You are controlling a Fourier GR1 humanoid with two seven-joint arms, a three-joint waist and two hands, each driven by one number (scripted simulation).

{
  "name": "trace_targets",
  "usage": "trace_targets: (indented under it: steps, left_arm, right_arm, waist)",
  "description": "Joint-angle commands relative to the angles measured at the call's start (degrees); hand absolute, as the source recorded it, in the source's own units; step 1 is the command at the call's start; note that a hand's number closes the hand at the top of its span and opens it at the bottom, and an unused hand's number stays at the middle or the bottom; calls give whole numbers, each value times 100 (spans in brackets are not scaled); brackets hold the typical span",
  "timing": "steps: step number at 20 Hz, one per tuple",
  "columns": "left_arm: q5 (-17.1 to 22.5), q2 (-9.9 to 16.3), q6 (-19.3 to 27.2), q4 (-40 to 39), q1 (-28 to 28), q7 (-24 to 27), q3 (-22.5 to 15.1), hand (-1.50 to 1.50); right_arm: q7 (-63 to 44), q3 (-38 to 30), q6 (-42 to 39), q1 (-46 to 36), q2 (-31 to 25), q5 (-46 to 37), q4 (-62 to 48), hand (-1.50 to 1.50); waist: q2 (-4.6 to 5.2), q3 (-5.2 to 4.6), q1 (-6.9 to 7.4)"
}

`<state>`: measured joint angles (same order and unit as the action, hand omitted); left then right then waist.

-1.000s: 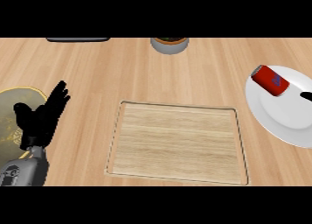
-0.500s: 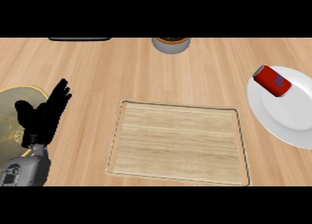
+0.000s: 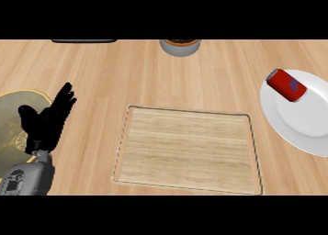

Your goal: Pick the can from the tray and place it in the plate

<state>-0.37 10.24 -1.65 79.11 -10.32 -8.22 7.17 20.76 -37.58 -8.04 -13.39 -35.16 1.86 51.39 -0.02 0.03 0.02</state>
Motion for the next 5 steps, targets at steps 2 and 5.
trace_targets:
  steps: [2,5]
  left_arm:
    - [-93,-142,118,-95,-80,36,-50,0]
    - [95,104,-240,429,343,-93,31,0]
  right_arm:
    - [308,126,155,-241,-231,-67,-727,-150]
    - [824,46,-156,-246,-576,-99,-1466,-150]
  waist:
    - [9,-1,16]
    - [12,3,54]
